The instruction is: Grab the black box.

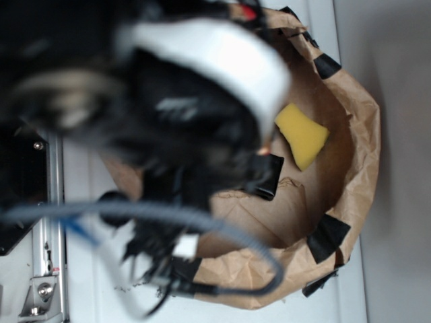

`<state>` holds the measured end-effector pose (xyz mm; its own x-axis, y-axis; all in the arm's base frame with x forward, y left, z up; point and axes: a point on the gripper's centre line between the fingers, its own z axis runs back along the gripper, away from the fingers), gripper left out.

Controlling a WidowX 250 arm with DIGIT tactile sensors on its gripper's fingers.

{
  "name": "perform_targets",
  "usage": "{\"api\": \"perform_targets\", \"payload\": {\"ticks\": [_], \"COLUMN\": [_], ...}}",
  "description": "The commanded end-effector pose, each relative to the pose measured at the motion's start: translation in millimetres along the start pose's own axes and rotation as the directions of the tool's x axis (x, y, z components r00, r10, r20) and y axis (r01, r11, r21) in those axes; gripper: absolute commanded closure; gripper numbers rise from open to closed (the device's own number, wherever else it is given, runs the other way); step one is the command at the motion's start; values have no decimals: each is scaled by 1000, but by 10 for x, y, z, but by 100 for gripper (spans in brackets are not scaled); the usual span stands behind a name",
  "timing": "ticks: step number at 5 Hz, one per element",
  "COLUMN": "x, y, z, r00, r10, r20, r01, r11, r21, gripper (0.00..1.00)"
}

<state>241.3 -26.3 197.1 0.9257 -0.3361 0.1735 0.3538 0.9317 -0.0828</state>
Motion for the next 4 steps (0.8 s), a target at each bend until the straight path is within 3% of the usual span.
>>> {"api": "perform_targets", "payload": {"ticks": [1,2,3,4], "x": [57,57,300,352], "y": [-13,-13,199,337], "z": [110,110,-426,-851], "r00": [999,999,997,995], "r10": [-1,-1,68,75], "r20": [47,47,23,72], "r01": [0,0,-70,-83], "r11": [1000,1000,995,989], "r21": [13,13,72,121], "gripper": [0,0,0,0]}}
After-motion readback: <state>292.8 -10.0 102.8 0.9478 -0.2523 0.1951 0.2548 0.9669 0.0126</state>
